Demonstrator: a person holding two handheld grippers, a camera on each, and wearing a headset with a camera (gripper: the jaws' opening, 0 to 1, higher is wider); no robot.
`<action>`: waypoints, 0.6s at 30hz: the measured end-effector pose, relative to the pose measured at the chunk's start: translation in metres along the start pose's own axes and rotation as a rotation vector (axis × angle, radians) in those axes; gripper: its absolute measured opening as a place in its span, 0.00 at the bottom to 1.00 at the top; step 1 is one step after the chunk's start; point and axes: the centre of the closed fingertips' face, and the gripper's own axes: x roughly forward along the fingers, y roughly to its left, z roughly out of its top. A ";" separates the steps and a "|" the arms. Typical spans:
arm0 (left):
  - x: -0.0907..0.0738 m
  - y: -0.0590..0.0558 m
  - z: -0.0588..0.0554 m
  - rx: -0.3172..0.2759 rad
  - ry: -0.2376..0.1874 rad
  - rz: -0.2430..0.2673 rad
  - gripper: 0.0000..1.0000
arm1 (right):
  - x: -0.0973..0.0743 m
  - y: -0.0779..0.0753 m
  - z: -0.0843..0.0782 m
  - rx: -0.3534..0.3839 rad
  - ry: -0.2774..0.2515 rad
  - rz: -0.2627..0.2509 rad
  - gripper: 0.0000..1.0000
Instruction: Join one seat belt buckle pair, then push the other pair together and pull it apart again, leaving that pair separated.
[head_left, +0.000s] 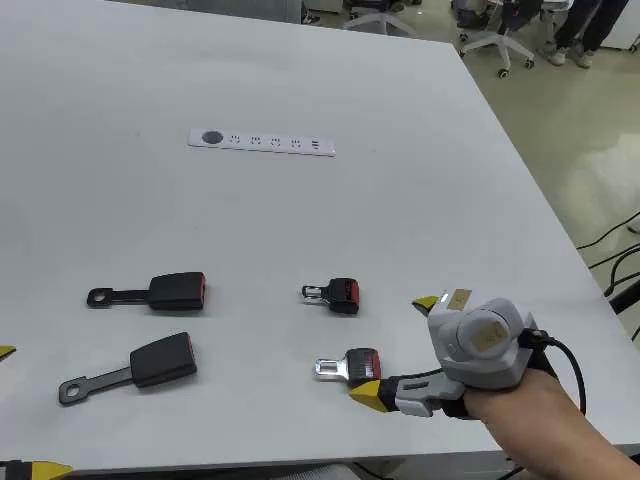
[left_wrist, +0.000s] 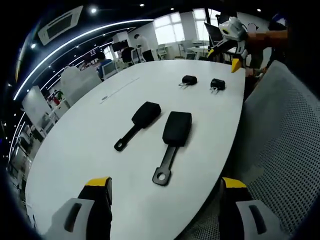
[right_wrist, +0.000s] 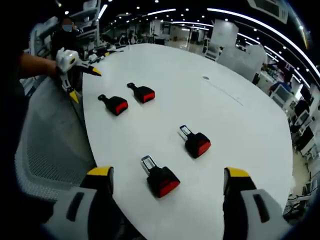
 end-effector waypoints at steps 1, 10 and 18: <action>0.000 0.000 0.000 -0.004 0.002 0.001 0.90 | 0.001 0.001 -0.001 -0.006 0.005 0.002 0.94; 0.000 0.002 -0.002 0.008 0.009 0.011 0.88 | -0.003 0.008 -0.006 0.002 0.003 0.008 0.94; 0.000 0.003 -0.001 0.026 0.005 0.015 0.90 | -0.005 0.005 -0.003 -0.005 -0.016 -0.007 0.97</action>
